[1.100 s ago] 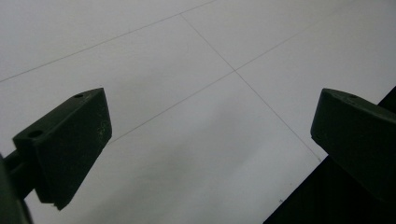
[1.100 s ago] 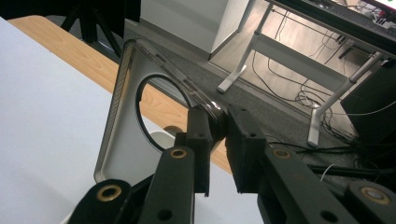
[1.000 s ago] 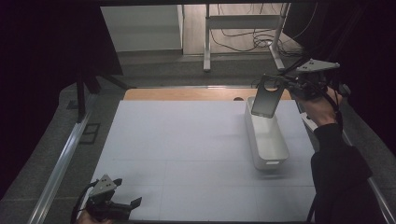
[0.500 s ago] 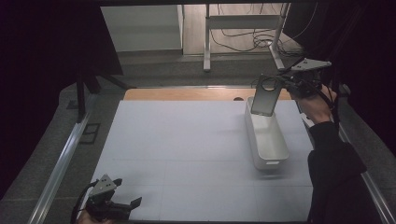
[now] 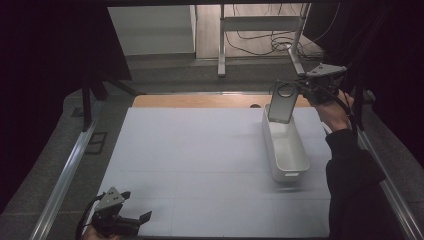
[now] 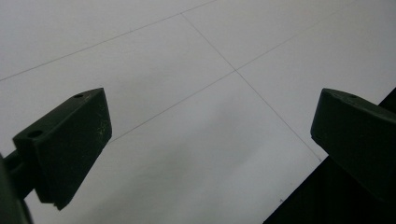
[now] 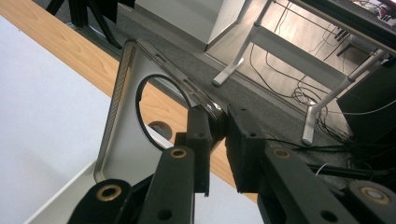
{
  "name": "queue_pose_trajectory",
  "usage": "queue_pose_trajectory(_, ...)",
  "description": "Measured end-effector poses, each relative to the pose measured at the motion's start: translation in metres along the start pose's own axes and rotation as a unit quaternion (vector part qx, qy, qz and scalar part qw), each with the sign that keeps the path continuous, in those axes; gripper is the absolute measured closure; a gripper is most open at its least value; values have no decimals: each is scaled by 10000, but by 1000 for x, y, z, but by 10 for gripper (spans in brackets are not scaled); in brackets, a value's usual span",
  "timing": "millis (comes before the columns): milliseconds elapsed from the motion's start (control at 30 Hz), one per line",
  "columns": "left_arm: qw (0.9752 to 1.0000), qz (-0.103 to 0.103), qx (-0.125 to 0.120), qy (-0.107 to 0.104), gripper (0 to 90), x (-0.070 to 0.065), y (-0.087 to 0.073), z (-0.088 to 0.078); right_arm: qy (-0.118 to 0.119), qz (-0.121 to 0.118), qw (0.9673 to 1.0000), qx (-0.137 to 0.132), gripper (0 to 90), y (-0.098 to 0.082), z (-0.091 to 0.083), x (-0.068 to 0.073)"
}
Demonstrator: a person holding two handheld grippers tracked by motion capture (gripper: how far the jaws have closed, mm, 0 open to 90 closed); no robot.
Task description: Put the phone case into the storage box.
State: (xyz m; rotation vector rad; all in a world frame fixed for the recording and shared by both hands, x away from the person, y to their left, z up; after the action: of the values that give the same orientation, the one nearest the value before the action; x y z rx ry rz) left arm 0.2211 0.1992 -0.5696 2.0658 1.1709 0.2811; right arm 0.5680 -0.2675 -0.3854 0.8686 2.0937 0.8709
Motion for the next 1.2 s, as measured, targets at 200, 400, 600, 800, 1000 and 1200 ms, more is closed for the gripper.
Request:
queue_pose_trajectory(200,10000,-13,0,4,0,0,0,0,-3,-42,10000,28,797,-3,9,-1)
queue_pose_trajectory(400,10000,-27,5,14,0,0,0,0,29,-75,10000,29,797,-5,18,-2)
queue_pose_trajectory(600,10000,-37,15,18,0,0,-1,0,11,-112,9999,16,797,-7,27,-2)
queue_pose_trajectory(800,10000,-30,14,16,0,0,0,0,10,-176,9998,38,797,-10,36,-1)
queue_pose_trajectory(1000,10000,-35,9,17,0,1,-1,0,-1,-217,9998,38,797,-12,43,-1)
queue_pose_trajectory(1200,10000,-44,7,18,0,1,-1,0,-42,-277,9996,31,798,-14,48,0)
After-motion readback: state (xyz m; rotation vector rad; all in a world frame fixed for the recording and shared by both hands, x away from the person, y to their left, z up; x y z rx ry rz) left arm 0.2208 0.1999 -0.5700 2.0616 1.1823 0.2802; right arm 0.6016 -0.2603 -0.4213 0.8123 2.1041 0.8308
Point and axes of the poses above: each handheld gripper's, and its own axes: z roughly forward along the jaws, y roughly out of its top, x roughly to its left, the point moved 10 cm from there along z, roughly forward along the jaws, and after that the axes turned 3 degrees about x, right-handed, at the moved point
